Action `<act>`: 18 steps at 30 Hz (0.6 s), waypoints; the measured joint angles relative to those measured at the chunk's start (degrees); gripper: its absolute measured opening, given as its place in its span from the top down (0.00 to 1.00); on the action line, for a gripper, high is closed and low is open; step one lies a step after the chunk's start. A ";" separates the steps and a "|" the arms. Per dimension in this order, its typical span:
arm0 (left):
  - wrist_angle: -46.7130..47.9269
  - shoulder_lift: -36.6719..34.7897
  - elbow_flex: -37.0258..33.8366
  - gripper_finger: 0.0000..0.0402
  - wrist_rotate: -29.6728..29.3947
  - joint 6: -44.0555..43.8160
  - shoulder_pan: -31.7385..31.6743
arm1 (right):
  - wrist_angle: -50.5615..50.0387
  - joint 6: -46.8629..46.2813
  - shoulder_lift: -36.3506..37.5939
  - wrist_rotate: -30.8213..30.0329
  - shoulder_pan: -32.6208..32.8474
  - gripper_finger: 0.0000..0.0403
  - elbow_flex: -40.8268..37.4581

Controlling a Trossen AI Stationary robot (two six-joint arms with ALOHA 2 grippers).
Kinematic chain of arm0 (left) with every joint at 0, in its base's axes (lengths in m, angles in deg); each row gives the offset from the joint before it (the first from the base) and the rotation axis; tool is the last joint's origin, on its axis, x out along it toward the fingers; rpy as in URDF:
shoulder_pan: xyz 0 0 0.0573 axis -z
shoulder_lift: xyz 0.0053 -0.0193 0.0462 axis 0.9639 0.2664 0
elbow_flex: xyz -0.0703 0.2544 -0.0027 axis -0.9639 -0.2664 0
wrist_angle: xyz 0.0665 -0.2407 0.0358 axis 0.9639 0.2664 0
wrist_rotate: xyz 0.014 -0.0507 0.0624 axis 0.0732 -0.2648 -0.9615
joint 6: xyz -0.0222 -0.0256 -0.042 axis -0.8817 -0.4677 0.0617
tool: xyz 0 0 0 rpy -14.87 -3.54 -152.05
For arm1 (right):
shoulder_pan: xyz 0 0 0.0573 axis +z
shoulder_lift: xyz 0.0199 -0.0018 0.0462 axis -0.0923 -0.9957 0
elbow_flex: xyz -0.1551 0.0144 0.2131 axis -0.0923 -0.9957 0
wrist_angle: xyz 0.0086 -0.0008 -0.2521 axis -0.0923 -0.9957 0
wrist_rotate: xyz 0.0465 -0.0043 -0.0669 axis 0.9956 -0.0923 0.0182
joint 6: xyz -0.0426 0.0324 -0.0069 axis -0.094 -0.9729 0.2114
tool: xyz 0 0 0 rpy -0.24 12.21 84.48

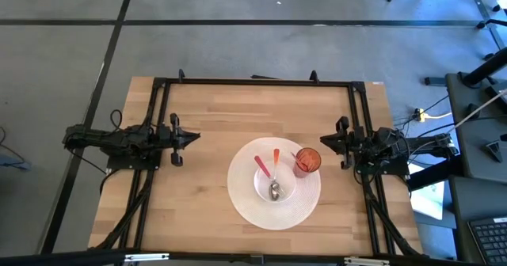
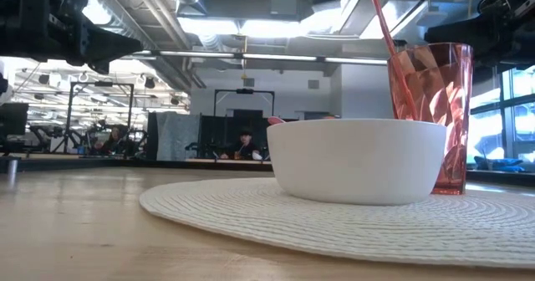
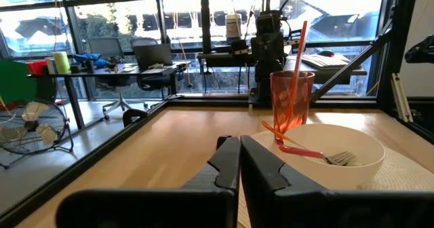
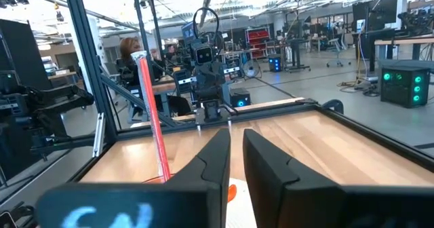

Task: Pick & Place Utensil
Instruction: Return to Home Position

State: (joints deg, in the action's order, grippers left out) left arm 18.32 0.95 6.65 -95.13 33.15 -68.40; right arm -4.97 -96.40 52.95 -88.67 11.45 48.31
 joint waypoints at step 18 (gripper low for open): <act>0.00 0.00 0.00 0.99 0.00 0.01 0.00 | 0.00 0.09 0.00 0.00 0.00 0.89 0.04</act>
State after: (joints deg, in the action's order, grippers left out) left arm 18.32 0.95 6.65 -95.13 33.16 -68.40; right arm -4.97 -96.32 52.95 -88.67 11.45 48.36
